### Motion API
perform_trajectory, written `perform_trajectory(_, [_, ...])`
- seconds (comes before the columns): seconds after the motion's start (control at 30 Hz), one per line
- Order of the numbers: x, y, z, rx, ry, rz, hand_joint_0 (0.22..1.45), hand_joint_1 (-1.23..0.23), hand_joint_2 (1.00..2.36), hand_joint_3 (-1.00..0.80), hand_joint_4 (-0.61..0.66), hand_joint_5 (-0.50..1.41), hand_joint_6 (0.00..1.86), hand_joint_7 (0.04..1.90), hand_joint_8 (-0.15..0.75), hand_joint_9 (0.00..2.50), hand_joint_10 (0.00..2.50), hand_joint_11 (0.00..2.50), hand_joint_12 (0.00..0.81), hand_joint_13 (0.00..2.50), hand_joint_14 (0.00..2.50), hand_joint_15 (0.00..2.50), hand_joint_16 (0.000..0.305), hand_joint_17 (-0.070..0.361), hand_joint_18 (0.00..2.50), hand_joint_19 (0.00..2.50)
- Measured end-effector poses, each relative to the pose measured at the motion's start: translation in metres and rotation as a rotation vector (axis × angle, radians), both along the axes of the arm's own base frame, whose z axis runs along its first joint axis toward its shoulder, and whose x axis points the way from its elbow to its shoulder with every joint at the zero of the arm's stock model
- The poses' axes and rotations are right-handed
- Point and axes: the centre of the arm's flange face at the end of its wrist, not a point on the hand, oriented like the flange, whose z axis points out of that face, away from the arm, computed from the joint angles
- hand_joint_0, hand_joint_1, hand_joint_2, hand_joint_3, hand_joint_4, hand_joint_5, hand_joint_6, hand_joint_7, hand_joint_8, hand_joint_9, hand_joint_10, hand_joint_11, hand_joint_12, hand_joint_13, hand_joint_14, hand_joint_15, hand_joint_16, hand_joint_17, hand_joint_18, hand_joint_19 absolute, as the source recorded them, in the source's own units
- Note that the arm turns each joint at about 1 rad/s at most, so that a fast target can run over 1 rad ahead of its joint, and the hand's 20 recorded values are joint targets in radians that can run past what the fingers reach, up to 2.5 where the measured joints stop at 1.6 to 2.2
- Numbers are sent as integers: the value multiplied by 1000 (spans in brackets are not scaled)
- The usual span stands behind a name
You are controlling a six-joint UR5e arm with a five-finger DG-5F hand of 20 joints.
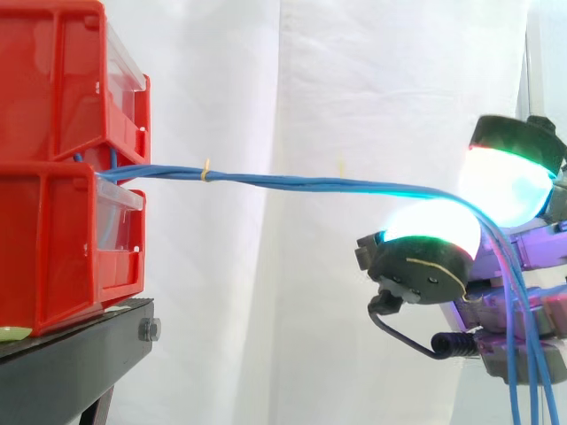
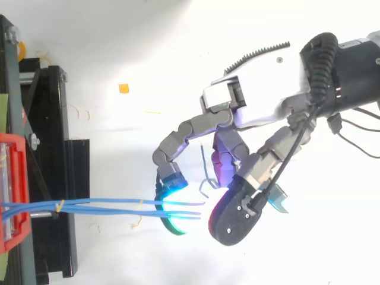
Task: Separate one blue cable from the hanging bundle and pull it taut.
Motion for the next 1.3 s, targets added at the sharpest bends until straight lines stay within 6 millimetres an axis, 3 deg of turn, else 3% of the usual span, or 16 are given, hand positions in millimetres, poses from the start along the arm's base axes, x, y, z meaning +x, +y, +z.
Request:
perform_trajectory(0.17, [-2, 0, 0, -20, 17, 3, 779, -947, 1013, -321, -21, 146, 505, 1225, 73, 1893, 9, 196, 256, 1327, 15, 416, 60, 136, 1076, 540])
perform_trajectory(0.3, [-2, 0, 0, -24, 19, 3, 769, -1054, 1001, -485, 15, 140, 504, 1231, 76, 1851, 9, 202, 255, 1321, 15, 414, 61, 137, 1085, 522])
perform_trajectory(0.53, [-2, -1, 0, -31, 17, 4, 559, -1135, 1000, -500, 70, 132, 503, 1311, 131, 1791, 11, 240, 273, 1303, 16, 430, 66, 149, 1103, 510])
perform_trajectory(0.57, [-2, -1, 0, -31, 17, 4, 511, -1113, 1000, -500, 73, 133, 503, 1324, 138, 1796, 10, 239, 282, 1315, 15, 423, 70, 157, 1130, 488])
perform_trajectory(0.6, [-2, -1, 0, -31, 17, 4, 399, -925, 1000, -500, 85, 135, 503, 1343, 168, 1816, 8, 191, 312, 1356, 14, 402, 81, 182, 1232, 426])
perform_trajectory(0.77, [-2, -1, 0, -32, 17, 4, 364, -460, 1000, -500, 110, 141, 504, 1286, 164, 1845, 3, 94, 324, 1394, 12, 361, 91, 205, 1295, 385])
perform_trajectory(0.9, [-1, -1, 2, -32, 11, 3, 349, -377, 1000, -500, 119, 141, 504, 1293, 175, 1831, 1, 54, 333, 1395, 12, 337, 94, 212, 1290, 360])
perform_trajectory(0.97, [0, -1, 4, -33, 7, 2, 333, -383, 1000, -500, 133, 137, 504, 1291, 177, 1810, 0, 40, 345, 1380, 11, 330, 97, 218, 1296, 340])
perform_trajectory(1.17, [5, -3, 15, -33, -5, 0, 320, -681, 1000, -500, 109, 143, 504, 1270, 179, 1823, 1, 33, 336, 1374, 11, 315, 98, 221, 1280, 310])
perform_trajectory(1.3, [7, -4, 24, -32, 2, -1, 364, -691, 1000, -500, 90, 150, 504, 1276, 158, 1865, 0, 32, 314, 1373, 13, 314, 93, 209, 1231, 328])
